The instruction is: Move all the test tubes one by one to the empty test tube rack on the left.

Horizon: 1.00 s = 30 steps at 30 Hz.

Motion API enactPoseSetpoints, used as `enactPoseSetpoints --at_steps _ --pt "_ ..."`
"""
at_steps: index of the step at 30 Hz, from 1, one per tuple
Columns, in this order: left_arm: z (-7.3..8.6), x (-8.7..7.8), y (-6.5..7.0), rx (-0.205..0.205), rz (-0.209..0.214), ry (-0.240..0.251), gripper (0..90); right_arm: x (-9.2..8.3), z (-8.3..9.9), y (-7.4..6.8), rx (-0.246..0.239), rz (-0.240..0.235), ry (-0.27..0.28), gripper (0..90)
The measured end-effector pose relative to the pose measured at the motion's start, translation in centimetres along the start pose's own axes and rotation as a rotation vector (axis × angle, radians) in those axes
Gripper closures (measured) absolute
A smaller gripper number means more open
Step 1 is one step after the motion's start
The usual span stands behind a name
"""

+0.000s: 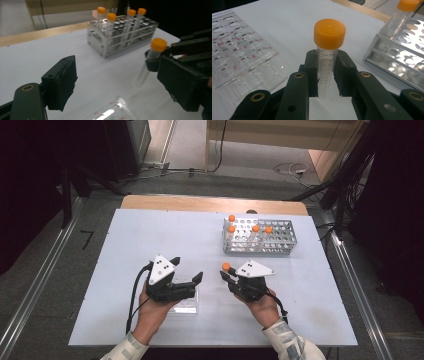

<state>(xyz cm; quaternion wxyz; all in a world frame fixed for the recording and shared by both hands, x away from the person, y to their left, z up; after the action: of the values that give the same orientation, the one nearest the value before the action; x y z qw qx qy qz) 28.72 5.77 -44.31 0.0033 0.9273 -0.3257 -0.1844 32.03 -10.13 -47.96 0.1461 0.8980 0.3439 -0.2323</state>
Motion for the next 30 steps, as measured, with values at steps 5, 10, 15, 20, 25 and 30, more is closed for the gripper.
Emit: enactPoseSetpoints --at_steps 5,10,15,20,25,30 --pt "-0.2 1.2 1.7 0.023 0.059 0.0 25.6 0.2 0.1 -0.8 -0.019 -0.015 -0.009 71.8" --pt "-0.7 3.3 3.1 0.036 0.128 -0.02 38.5 0.1 0.0 -1.2 -0.032 -0.02 -0.005 71.8" --pt "-0.5 4.7 3.5 0.031 0.148 -0.042 49.2 0.0 0.0 -1.3 -0.034 -0.027 -0.006 71.8" --pt "-0.3 5.1 3.6 0.045 0.146 -0.049 59.5 0.0 0.0 -1.6 -0.042 -0.034 -0.006 71.8" --pt "-0.3 5.1 3.6 0.054 0.146 -0.046 68.7 0.0 0.0 -1.6 -0.038 -0.037 -0.006 71.8" --pt "-0.4 5.0 3.4 0.045 0.146 -0.038 69.8 -0.1 0.0 -1.6 -0.028 -0.05 -0.004 66.4"
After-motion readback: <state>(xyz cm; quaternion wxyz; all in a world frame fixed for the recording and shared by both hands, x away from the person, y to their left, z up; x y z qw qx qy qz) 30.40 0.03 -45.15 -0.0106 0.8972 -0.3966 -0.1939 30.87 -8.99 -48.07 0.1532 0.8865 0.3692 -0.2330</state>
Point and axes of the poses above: each handheld gripper's, and its own axes: x roughly forward along the jaws, z roughly out of its underside, y roughly to its right, the point moved 7 cm from there along x, roughly forward along the jaws, and after that the axes turned 4 degrees about z, right-handed, at the moved point
